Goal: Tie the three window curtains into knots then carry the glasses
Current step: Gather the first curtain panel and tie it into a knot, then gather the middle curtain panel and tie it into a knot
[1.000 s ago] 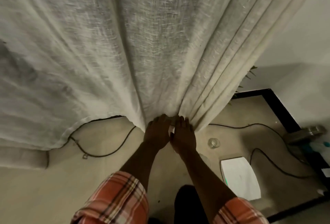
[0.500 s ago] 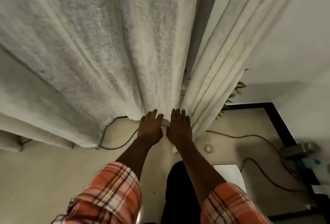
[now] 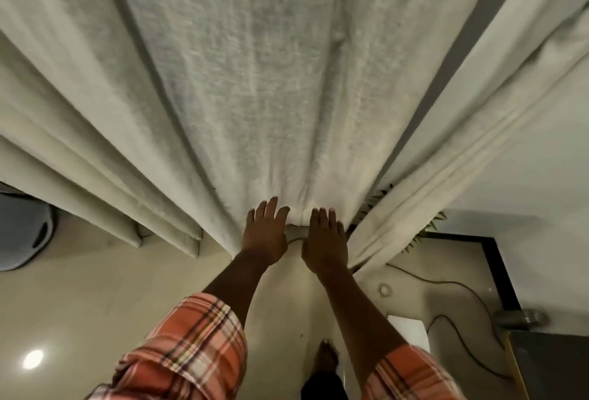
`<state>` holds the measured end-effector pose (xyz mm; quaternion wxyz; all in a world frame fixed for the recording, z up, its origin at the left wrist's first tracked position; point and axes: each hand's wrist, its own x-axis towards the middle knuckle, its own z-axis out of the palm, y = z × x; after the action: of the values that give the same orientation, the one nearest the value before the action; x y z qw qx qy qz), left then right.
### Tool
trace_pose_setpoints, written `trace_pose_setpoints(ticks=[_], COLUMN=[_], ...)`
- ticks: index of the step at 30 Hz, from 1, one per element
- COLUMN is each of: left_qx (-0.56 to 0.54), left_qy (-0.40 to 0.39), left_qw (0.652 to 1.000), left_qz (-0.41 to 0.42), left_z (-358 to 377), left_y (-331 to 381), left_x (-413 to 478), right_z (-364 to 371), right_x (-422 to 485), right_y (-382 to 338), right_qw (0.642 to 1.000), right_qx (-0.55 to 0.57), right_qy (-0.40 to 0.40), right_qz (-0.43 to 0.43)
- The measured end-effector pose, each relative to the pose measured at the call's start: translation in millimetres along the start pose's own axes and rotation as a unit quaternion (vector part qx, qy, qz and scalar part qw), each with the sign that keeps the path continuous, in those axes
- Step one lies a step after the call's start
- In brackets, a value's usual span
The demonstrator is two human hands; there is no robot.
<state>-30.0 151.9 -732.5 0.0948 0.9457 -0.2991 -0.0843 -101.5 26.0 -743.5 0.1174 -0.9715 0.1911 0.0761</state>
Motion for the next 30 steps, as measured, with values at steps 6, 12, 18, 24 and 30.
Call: trace_pose_setpoints(ticks=[6,12,18,24,30], left_qx=[0.014,0.021,0.049,0.049,0.054], left_qy=[0.051,0.169,0.306,0.405,0.506], left_qw=[0.998,0.983,0.944,0.902,0.848], left_qz=[0.032,0.074,0.11,0.141,0.146], left_z=[-86.0,-205.1,-333.0,-450.7,-570.2], left_y=[-60.4,-109.7,-128.9,-111.2,-79.4], left_x=[-26.3,-36.8,-21.6,-1.2,17.3], right_z=[-66.0,-158.3,-287.7,-407.6,-527.7], right_x=[-17.7,-14.1,3.3,1.5,-1.0], right_y=[-96.2,-187.4,-238.0,-255.7,-234.0], right_qw=[0.998,0.991,0.96,0.91,0.863], right_qx=[-0.03,-0.028,-0.031,-0.008,0.047], right_qy=[0.049,0.129,0.277,0.413,0.503], right_qz=[0.021,0.025,0.025,0.022,0.007])
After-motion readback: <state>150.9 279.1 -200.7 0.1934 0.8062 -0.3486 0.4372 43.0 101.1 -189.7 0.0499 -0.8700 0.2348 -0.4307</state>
